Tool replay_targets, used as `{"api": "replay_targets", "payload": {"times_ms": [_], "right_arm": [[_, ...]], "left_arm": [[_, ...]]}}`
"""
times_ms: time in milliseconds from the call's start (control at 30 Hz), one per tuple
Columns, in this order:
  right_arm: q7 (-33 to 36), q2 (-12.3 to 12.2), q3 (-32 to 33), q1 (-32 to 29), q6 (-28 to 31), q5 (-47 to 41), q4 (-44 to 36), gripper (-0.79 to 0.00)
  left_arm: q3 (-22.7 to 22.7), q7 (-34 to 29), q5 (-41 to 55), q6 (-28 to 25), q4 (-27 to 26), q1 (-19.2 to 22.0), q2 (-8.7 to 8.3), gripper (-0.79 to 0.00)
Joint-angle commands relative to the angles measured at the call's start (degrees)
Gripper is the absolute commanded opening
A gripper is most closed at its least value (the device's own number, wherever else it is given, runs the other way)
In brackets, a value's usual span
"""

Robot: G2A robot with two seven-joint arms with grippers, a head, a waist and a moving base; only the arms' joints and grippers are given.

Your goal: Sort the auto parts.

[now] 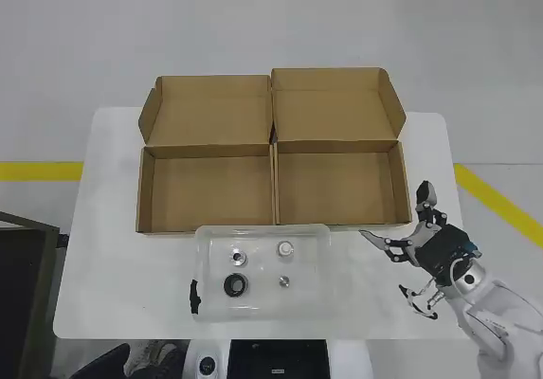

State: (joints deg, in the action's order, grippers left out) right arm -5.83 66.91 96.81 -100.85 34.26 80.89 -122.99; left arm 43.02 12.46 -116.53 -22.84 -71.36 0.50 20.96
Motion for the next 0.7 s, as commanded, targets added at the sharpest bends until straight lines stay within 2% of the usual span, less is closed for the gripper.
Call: {"api": "replay_targets", "payload": {"times_ms": [0, 267, 667], "right_arm": [[1.4, -0.1, -1.0, 0.6, 1.2, -0.1, -0.3, 0.000], [7.8, -0.6, -6.4, 5.7, 7.8, -1.0, -1.4, 0.000], [17.9, -0.7, -19.1, 14.3, 14.4, -1.7, 0.6, 0.000]], "left_arm": [[0.0, 0.0, 0.0, 0.0, 0.0, 0.0, 0.00, 0.000], [0.0, 0.0, 0.0, 0.0, 0.0, 0.0, 0.00, 0.000], [0.0, 0.0, 0.0, 0.0, 0.0, 0.0, 0.00, 0.000]]}}
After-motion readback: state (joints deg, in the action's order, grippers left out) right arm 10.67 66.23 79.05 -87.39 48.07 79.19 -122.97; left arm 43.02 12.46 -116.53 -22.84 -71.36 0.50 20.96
